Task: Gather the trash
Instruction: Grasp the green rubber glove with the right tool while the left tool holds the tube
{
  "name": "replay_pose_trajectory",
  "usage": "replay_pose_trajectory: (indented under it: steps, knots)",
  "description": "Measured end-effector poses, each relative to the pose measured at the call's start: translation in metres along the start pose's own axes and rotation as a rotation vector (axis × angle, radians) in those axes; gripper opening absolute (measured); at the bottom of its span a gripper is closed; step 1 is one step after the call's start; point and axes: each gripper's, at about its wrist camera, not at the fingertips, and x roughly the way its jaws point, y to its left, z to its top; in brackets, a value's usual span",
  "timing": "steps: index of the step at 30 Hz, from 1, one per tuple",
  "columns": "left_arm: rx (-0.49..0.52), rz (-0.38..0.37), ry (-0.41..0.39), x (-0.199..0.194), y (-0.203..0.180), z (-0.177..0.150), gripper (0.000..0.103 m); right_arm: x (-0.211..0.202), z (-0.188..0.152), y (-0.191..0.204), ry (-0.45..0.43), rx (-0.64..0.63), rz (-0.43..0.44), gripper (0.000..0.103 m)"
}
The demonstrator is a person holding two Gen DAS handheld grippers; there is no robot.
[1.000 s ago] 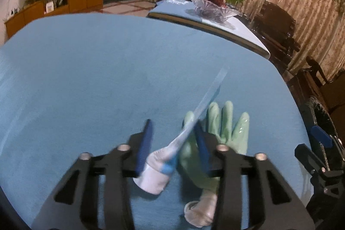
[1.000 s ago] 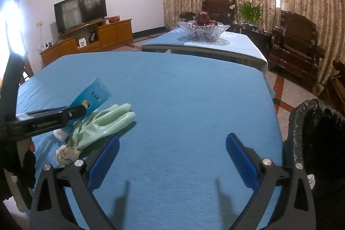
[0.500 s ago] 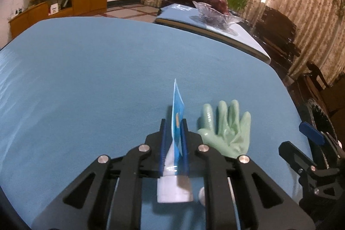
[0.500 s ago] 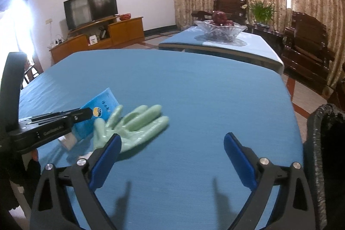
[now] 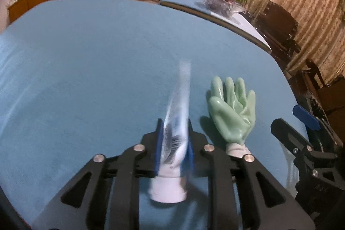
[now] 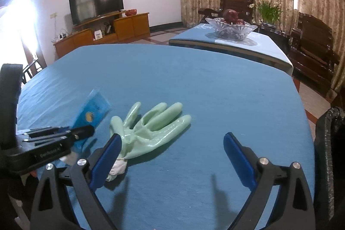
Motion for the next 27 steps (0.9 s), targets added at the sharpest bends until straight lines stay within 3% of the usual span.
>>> replay_pose_trajectory:
  steps: [6, 20, 27]
  knots:
    - [-0.004, 0.026, -0.045, -0.007, 0.002, -0.001, 0.012, 0.001, -0.001, 0.004, 0.01, -0.004, 0.009, 0.092]
    - [-0.023, 0.107, -0.078, -0.028, 0.028, 0.003, 0.012, 0.029, 0.001, 0.04, 0.092, -0.002, 0.043, 0.091]
    - [-0.023, 0.109, -0.074, -0.028, 0.033, 0.004, 0.012, 0.045, -0.001, 0.046, 0.172, -0.003, 0.074, 0.064]
